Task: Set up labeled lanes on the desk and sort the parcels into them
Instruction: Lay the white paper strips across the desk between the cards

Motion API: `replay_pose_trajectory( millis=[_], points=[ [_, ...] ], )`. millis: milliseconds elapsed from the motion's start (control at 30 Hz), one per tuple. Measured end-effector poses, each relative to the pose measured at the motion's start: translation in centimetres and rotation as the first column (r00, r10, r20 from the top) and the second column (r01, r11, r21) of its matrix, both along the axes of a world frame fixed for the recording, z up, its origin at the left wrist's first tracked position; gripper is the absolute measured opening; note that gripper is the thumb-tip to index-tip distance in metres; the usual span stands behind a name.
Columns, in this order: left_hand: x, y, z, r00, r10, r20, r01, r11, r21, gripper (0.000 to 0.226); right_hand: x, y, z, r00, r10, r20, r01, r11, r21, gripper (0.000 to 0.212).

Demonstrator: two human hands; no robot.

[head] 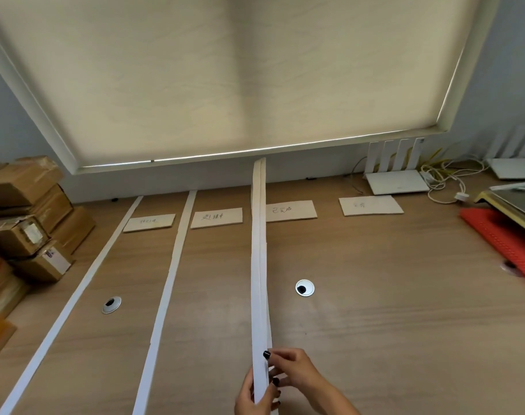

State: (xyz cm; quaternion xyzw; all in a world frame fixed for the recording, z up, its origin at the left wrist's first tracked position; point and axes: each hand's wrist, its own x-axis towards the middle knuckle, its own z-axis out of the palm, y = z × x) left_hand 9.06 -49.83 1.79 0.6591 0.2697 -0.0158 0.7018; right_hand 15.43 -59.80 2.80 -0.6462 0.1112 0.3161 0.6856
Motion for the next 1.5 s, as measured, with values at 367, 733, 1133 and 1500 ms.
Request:
replay_pose_trajectory(
  millis=[367, 733, 1133, 1500],
  points=[
    [-0.2, -11.6, 2.0, 0.998, -0.061, 0.016, 0.061, 0.997, 0.037, 0.045, -1.2, -12.0, 2.1, 0.988, -0.083, 0.130, 0.091, 0.994, -0.060, 0.005],
    [0.6, -25.8, 2.7, 0.997, 0.073, -0.024, -0.073, 0.997, 0.014, 0.038, 0.7, -28.8, 0.8, 0.986, -0.002, 0.167, 0.035, 0.980, -0.194, 0.005],
    [1.1, -28.8, 0.1, 0.998, 0.053, -0.037, -0.048, 0.990, 0.130, 0.023, 2.5, -31.0, -3.9, 0.995, 0.056, 0.082, -0.031, 0.960, -0.277, 0.010],
    [1.2, -28.8, -0.9, 0.994, 0.097, -0.054, -0.091, 0.990, 0.110, 0.030, 3.3, -30.6, -6.4, 1.000, 0.019, 0.021, -0.010, 0.924, -0.381, 0.014]
  ],
)
